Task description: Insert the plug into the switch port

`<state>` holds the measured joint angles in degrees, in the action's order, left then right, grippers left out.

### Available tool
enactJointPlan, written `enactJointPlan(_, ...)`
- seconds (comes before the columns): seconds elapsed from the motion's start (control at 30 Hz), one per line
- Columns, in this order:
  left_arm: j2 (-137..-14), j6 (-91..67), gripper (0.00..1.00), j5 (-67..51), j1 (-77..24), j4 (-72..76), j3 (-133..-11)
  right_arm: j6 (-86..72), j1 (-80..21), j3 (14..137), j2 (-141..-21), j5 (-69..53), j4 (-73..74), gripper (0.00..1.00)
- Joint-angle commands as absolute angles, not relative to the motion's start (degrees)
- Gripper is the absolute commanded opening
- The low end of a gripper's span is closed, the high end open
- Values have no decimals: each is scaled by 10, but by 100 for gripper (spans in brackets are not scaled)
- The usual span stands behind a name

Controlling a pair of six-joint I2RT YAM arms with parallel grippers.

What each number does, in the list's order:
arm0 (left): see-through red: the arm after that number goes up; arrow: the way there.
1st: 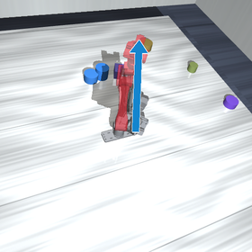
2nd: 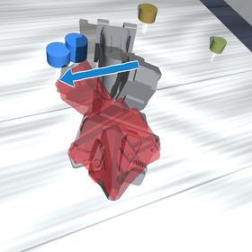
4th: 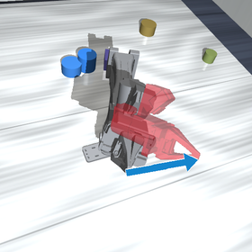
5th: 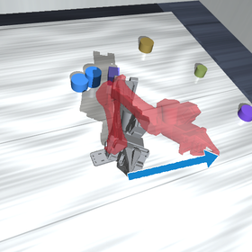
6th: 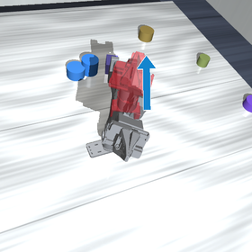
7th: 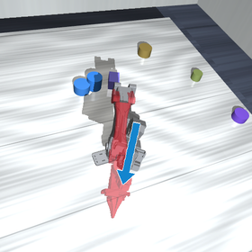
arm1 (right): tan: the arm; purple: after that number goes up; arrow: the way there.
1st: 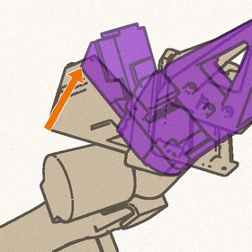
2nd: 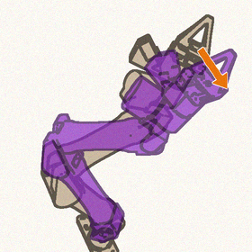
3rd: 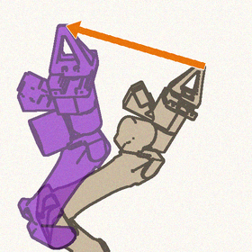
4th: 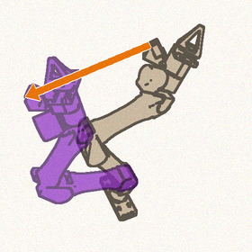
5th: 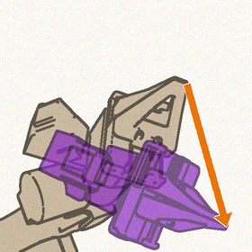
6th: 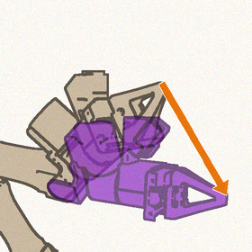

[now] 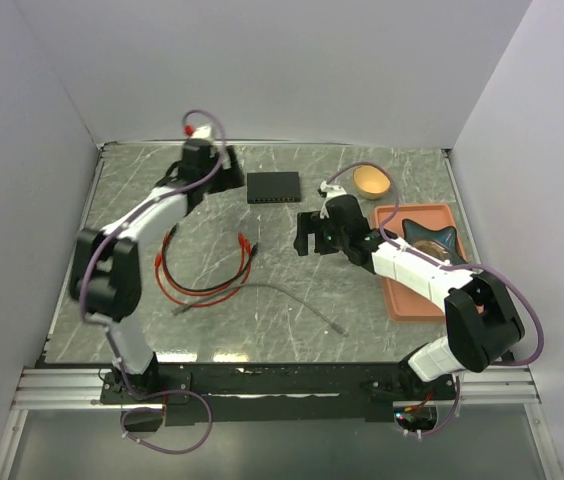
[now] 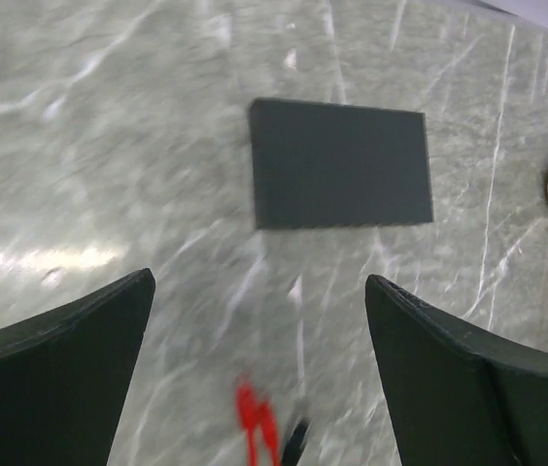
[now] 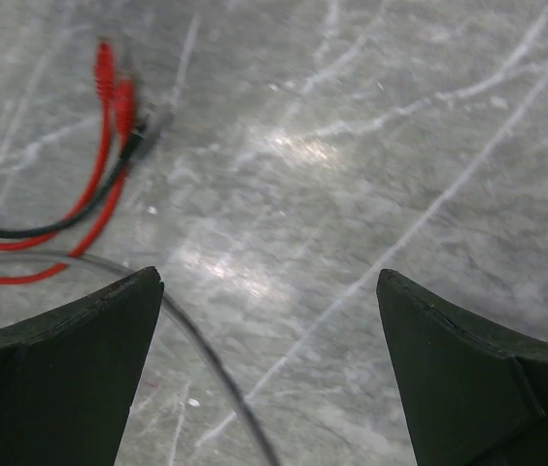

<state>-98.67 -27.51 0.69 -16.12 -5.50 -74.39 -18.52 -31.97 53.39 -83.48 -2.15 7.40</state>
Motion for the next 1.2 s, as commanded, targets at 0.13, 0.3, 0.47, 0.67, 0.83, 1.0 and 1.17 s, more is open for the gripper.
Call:
enactJointPlan(0.13,-1238,-217,96,112,-243,-108,-1017,-210,-273,528,-839,-16,53,99)
enactJointPlan(0.3,-1407,-200,96,145,-263,-127,-1237,-229,-230,545,-865,-76,29,99)
enactJointPlan(0.47,-1453,-198,96,113,-263,-68,-1276,-219,-218,587,-913,-90,49,99)
enactJointPlan(0.67,-1496,-169,96,63,-263,-112,-1332,-223,-198,602,-954,-118,39,99)
enactJointPlan(0.83,-1436,-160,96,55,-264,-128,-1233,-216,-194,615,-969,-127,37,99)
enactJointPlan(1.0,-1391,-151,96,58,-265,-138,-1161,-212,-192,622,-977,-160,21,99)
enactJointPlan(1.17,-1353,-146,99,57,-277,-122,-1080,-209,-192,638,-991,-162,21,99)
